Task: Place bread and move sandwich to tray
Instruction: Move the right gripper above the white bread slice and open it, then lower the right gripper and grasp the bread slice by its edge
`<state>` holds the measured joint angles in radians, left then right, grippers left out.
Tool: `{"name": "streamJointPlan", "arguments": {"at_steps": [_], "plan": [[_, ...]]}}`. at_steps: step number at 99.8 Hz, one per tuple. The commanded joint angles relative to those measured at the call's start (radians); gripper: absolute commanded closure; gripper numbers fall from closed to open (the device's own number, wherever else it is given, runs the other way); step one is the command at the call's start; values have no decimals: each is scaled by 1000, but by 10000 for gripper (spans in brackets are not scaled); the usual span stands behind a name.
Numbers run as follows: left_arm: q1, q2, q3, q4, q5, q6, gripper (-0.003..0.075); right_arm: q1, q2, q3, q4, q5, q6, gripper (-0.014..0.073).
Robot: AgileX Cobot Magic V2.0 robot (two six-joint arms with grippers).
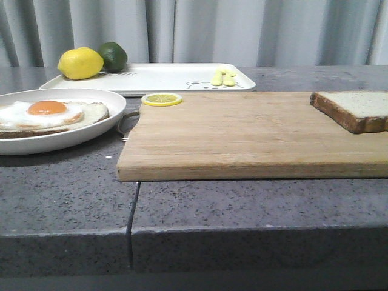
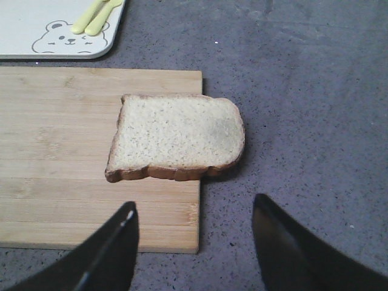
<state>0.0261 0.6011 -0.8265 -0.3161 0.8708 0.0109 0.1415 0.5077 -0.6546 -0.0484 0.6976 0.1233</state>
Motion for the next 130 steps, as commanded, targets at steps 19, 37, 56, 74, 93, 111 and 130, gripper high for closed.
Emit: {"name": "streamJointPlan", "arguments": {"at_steps": [19,37,56,74,93,111,130], "plan": [[2,11,-34,-27,-57,-1,104,0,14,-35,-5,-83,-5,98],[2,11,-34,-27,-57,-1,104,0,14,-35,-5,-85,-5,98],[2,11,-34,-27,-57,-1,104,0,14,-35,-5,-85,-5,98],[2,11,-34,-27,-57,-1,104,0,14,-35,-5,-85,-5,98],[2,11,-34,-27,-57,-1,104,0,14,-35,-5,-70,-5,98],[2,11,-34,-27,-57,-1,104,0,14,-35,-5,-62,-5,98],[2,11,-34,-27,-57,-1,104,0,15,-35,-5,-71,-13,98]]}}
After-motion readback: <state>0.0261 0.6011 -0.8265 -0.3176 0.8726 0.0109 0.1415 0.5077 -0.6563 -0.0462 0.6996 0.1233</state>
